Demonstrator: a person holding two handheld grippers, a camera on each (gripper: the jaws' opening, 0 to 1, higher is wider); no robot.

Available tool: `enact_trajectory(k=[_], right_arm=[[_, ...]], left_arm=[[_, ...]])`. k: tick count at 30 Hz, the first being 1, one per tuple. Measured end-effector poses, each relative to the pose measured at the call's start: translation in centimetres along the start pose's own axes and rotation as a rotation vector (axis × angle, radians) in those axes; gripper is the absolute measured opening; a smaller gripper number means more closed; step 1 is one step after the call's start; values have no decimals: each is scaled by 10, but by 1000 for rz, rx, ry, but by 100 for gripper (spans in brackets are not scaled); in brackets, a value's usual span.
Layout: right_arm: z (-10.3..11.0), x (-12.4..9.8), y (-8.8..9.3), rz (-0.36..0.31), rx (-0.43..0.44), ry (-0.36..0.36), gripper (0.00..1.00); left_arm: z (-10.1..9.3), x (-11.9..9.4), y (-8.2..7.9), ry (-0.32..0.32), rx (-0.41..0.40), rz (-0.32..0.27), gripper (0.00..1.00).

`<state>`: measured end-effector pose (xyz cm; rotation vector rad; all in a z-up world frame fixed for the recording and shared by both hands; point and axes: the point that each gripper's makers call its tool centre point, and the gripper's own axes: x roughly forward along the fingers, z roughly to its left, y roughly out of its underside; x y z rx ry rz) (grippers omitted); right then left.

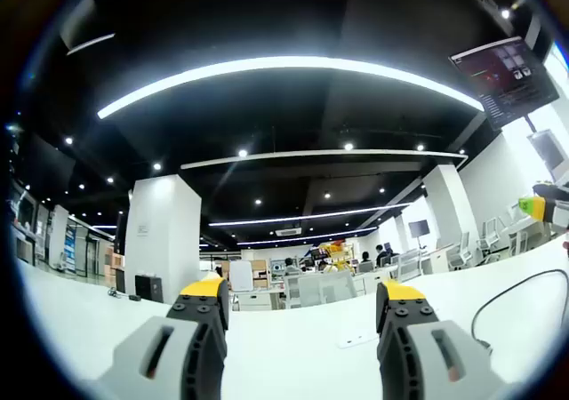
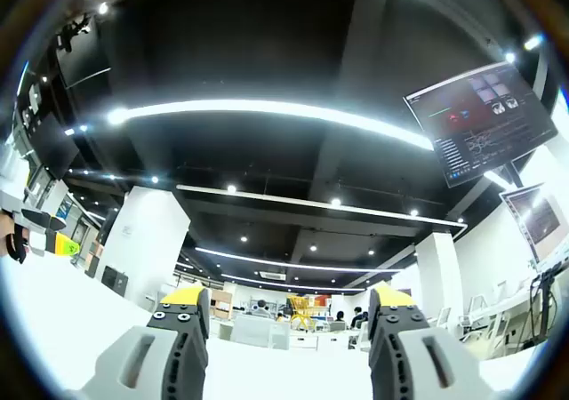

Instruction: Find the data cable on the table. Grasp the USB connector end of the cable and insert it into the USB port on the table

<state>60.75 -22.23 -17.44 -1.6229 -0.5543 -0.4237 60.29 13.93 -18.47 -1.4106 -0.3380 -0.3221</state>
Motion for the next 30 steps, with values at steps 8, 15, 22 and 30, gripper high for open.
enact_trajectory(k=[8, 15, 22, 30], right_arm=[[-2, -2, 3, 18, 1, 10, 77], [-6, -3, 3, 17, 23, 27, 78], [-6, -4, 4, 16, 22, 29, 79], [-7, -4, 4, 15, 17, 34, 79]], left_arm=[[-1, 1, 7, -1, 15, 26, 68], [-3, 1, 9, 1, 12, 35, 69], [0, 0, 9, -9, -2, 32, 70], [0, -1, 11, -12, -5, 38, 70]])
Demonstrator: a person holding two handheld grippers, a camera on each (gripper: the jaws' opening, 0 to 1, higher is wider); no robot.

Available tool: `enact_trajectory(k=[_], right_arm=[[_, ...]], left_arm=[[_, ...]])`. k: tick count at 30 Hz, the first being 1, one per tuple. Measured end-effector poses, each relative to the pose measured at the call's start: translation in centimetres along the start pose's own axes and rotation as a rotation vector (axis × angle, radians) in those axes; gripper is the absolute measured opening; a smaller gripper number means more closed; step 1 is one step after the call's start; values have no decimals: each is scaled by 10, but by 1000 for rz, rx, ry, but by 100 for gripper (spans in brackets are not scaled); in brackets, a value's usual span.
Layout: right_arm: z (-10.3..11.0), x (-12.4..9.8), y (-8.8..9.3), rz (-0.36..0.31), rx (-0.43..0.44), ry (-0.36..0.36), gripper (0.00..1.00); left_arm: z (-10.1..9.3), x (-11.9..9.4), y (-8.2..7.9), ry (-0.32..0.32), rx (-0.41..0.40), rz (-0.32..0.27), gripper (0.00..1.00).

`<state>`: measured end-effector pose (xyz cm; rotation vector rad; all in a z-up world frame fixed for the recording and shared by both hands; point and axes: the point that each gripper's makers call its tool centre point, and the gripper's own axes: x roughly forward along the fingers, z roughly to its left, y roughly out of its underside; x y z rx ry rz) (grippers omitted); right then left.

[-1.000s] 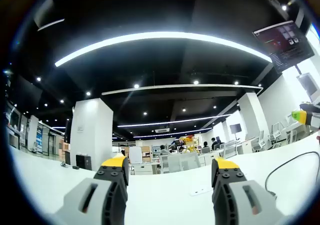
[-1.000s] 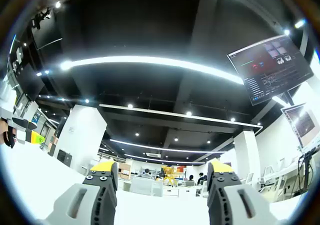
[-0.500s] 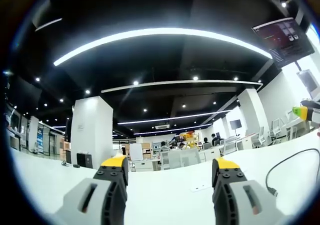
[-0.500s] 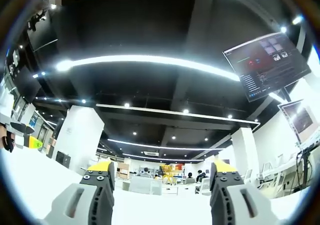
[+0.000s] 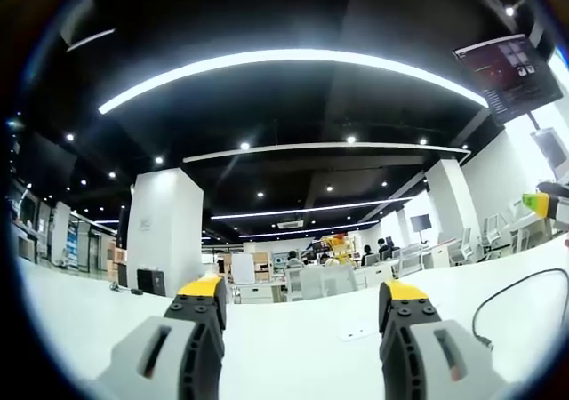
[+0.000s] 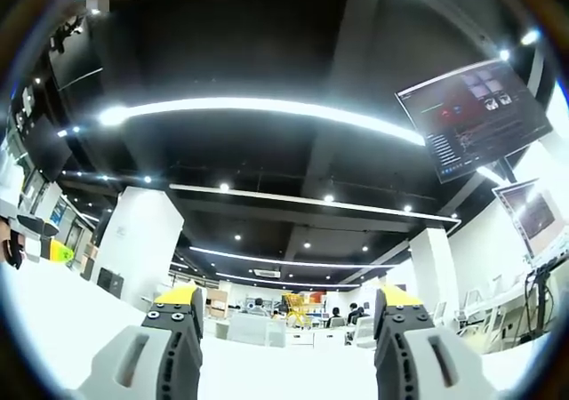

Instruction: Find the data cable on the table. Grasp the USB connector end of the cable and insert it into the USB port on the table

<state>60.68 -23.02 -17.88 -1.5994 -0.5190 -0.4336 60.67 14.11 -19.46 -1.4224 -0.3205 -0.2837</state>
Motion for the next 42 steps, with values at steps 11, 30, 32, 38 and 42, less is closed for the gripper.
enact_trajectory(k=[11, 30, 32, 38, 42], right_arm=[[0, 0, 1, 5, 0, -1, 79], [-2, 1, 2, 11, 15, 6, 79], [-2, 1, 3, 16, 17, 6, 79], [-3, 1, 3, 18, 18, 6, 79], [-1, 4, 5, 33, 36, -10, 78]], left_arm=[[-1, 0, 0, 4, -2, 1, 70], [-6, 0, -1, 24, -12, 1, 70], [-7, 0, -1, 26, -15, 3, 70], [-11, 1, -3, 47, -27, -5, 69], [-18, 2, -3, 72, -32, 2, 69]])
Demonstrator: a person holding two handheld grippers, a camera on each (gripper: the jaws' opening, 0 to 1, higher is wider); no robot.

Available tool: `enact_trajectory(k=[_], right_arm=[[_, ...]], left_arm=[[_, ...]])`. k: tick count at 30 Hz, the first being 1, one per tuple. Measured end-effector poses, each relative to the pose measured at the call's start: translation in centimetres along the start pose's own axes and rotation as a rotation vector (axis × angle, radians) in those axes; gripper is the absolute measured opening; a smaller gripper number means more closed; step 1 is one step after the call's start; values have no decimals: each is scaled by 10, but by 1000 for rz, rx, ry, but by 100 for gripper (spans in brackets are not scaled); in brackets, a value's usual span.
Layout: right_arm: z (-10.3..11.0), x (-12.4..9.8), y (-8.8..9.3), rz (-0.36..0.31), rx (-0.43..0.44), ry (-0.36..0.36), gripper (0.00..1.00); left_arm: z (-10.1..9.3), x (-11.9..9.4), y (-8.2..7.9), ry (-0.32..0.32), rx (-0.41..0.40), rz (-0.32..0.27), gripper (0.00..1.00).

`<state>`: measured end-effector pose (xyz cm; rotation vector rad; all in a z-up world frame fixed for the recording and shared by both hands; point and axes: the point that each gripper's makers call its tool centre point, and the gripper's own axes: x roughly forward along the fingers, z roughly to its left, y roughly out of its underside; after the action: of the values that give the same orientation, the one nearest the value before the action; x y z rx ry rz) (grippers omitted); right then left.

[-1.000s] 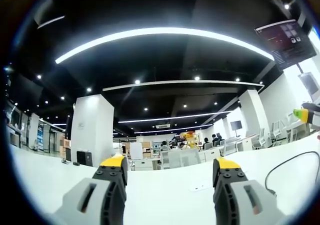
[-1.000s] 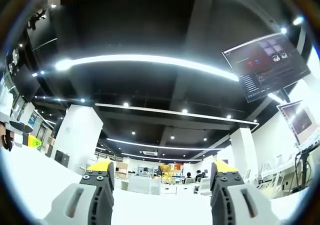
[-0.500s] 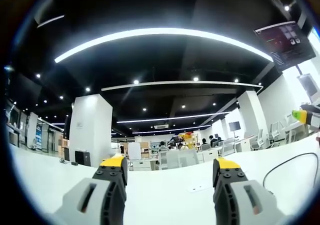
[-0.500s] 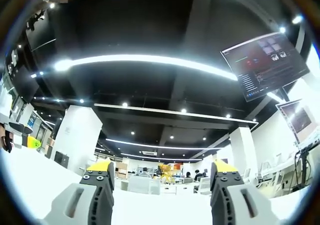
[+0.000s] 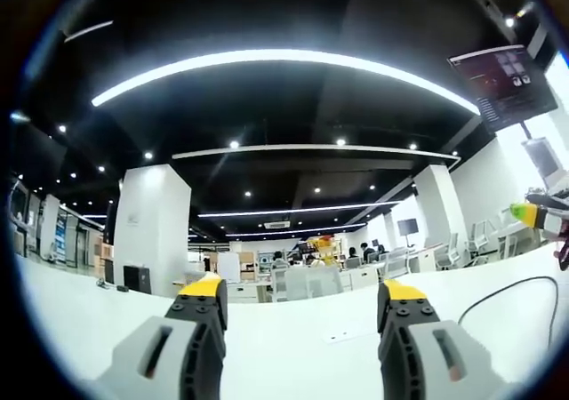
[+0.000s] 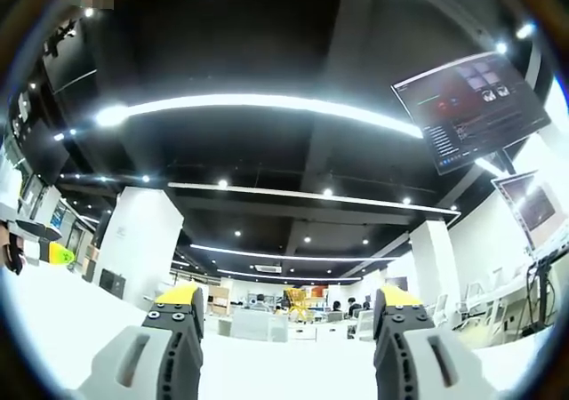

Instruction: Find the data cable on the table. Grasp the USB connector end of the cable and insert it into the USB port on the table

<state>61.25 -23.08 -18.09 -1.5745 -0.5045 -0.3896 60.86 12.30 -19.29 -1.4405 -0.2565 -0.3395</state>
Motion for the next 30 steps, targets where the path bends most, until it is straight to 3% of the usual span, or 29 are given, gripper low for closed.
enact_trajectory(k=[8, 15, 30], right_arm=[[8, 5, 4, 26, 10, -48, 77], [11, 11, 12, 66, 35, -90, 75], [25, 18, 23, 144, 17, -214, 72]], left_arm=[[-14, 6, 1, 55, -3, 14, 68], [-37, 15, 0, 147, -1, 42, 67], [-101, 24, 14, 418, 55, 154, 64]])
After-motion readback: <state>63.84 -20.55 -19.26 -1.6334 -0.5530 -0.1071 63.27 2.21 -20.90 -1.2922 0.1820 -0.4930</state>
